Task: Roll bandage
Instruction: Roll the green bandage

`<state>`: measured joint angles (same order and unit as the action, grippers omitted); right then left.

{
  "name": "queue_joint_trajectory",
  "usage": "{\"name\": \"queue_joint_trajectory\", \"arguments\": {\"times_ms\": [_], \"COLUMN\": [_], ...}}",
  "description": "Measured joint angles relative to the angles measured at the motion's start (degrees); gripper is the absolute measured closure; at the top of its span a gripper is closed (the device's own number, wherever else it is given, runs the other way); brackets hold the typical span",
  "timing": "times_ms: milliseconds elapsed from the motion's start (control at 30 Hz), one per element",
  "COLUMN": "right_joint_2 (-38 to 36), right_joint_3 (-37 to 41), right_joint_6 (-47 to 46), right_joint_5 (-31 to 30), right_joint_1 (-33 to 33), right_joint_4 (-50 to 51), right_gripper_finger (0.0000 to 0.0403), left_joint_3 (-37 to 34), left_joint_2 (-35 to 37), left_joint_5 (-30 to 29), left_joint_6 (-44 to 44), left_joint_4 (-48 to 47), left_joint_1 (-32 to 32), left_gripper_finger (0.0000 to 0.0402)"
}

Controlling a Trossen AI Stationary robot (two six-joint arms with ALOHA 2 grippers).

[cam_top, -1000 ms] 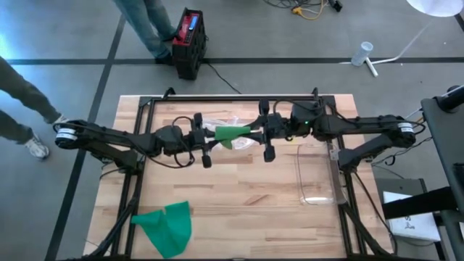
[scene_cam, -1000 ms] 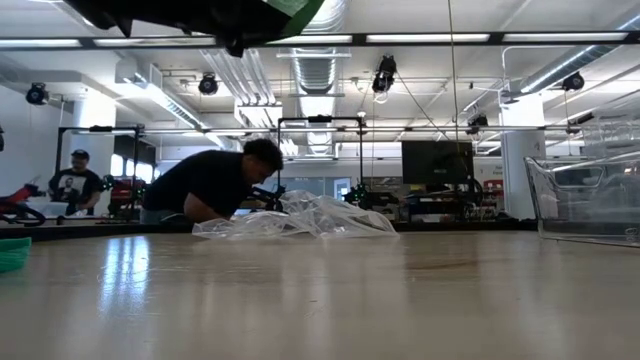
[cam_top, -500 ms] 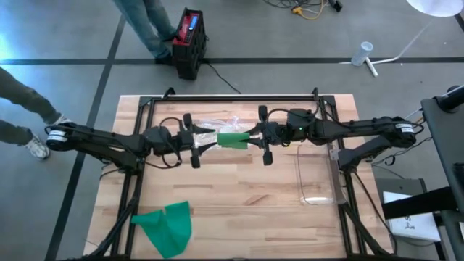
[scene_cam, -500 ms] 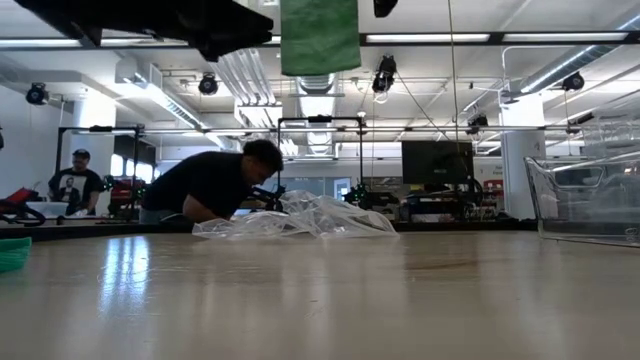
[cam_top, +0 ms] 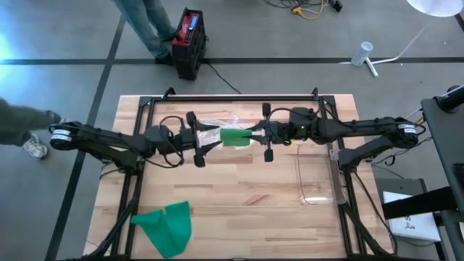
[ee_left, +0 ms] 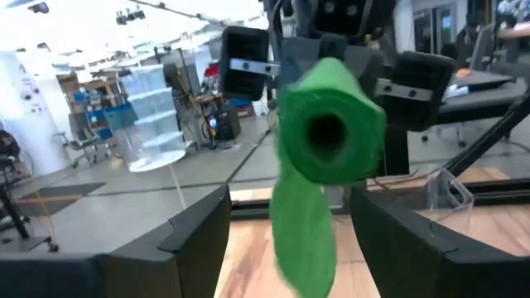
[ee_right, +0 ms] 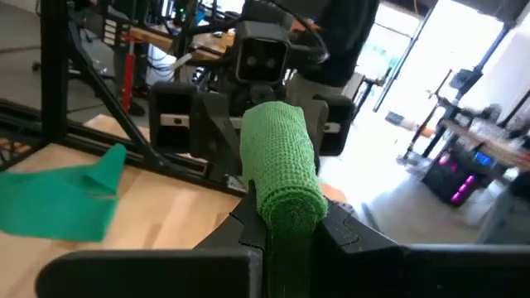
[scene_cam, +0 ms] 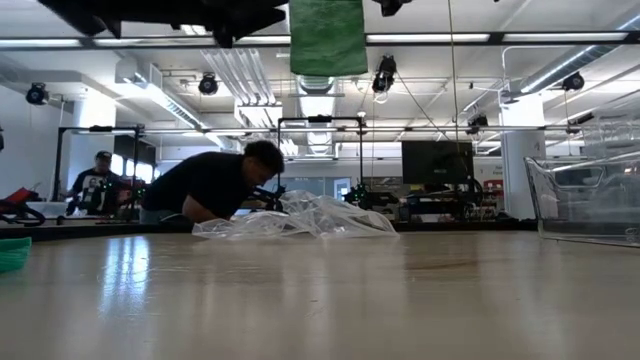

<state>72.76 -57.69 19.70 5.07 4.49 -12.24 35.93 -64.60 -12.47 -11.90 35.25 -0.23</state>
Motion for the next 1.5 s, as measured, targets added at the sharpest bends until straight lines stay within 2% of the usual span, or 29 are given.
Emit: {"name": "queue_joint_trajectory", "arguments": {"times_ms": [167,267,467,567,733,900,967,1233,1367,1500], "right_joint_2": [-0.40,-0.40,-0.40,-0.40,-0.40,-0.40,-0.44,-0.25,-0.34,-0.34], "right_joint_3": [0.20,0.20,0.20,0.20,0.22,0.22,0.22,0.33,0.35,0.35], "right_joint_6": [4.38,5.43,7.29,7.35,7.24,6.70,6.43,4.35,3.13,2.77], "right_joint_5": [-2.06,-2.89,-1.44,0.91,1.40,1.84,1.96,3.90,2.57,2.82], "right_joint_1": [0.71,2.43,6.03,7.10,7.17,6.88,6.94,6.62,6.67,6.54], "right_joint_4": [-0.11,-0.04,-0.04,-0.01,0.02,0.67,1.50,9.94,10.02,10.03], "right_gripper_finger": [0.0372,0.0372,0.0369,0.0371,0.0369,0.0371,0.0371,0.0371,0.0371,0.0371], "left_joint_3": [7.32,11.74,20.30,22.17,22.54,22.38,22.37,22.33,22.24,22.24], "left_joint_2": [0.02,0.02,-0.07,-0.68,-3.03,-5.99,-6.65,-7.80,-7.76,-7.63], "left_joint_5": [-0.04,-0.04,-1.62,-1.96,-2.39,-14.36,-16.17,-14.38,-13.48,-7.90], "left_joint_6": [-0.33,-4.50,-7.26,-10.03,-12.39,-15.15,-16.19,-16.13,-15.12,-13.86], "left_joint_4": [-13.53,-21.90,-33.68,-33.33,-27.99,-25.53,-23.39,-20.10,-21.27,-22.54], "left_joint_1": [0.92,0.87,0.86,0.87,1.56,2.20,2.10,3.26,2.95,2.55], "left_gripper_finger": [0.0148,0.0133,0.0104,0.0095,0.0087,0.0089,0.0094,0.0119,0.0131,0.0140]}}
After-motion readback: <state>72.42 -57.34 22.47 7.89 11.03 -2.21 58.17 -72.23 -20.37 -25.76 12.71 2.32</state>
